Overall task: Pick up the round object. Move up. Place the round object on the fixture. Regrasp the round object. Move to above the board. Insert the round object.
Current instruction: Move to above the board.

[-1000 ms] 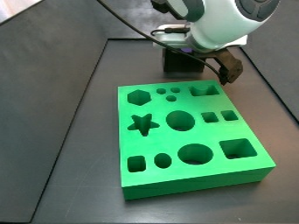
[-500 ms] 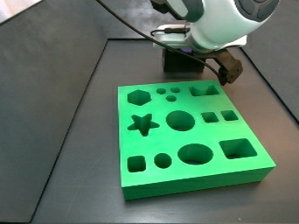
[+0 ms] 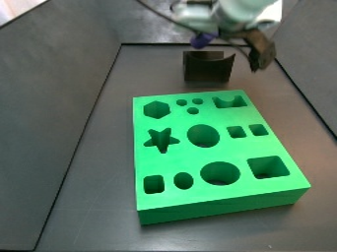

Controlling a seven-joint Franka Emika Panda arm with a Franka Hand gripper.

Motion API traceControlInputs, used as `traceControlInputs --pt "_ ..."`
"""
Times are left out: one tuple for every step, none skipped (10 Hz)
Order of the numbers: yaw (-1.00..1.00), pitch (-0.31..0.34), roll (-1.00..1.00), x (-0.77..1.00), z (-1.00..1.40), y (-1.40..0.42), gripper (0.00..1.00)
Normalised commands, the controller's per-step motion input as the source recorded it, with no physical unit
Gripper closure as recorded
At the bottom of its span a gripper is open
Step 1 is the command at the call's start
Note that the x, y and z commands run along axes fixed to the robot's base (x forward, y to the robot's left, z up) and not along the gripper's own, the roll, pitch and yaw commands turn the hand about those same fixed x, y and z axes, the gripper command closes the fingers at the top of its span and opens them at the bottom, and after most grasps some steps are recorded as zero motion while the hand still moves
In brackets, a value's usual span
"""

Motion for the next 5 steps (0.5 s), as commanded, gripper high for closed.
traceControlInputs --pt "0.09 -0.072 -0.12 -0.12 1.0 0.22 1.0" --pt "0.05 -0.084 -0.08 -0.11 1.0 0.21 1.0" --pt "0.02 -0.08 -0.06 -0.12 1.0 0.2 1.0" --pt "-0.01 -0.07 -0.05 -0.11 1.0 0.19 1.0" --pt "-0.03 -0.055 -0.05 -0.11 1.0 0.18 1.0"
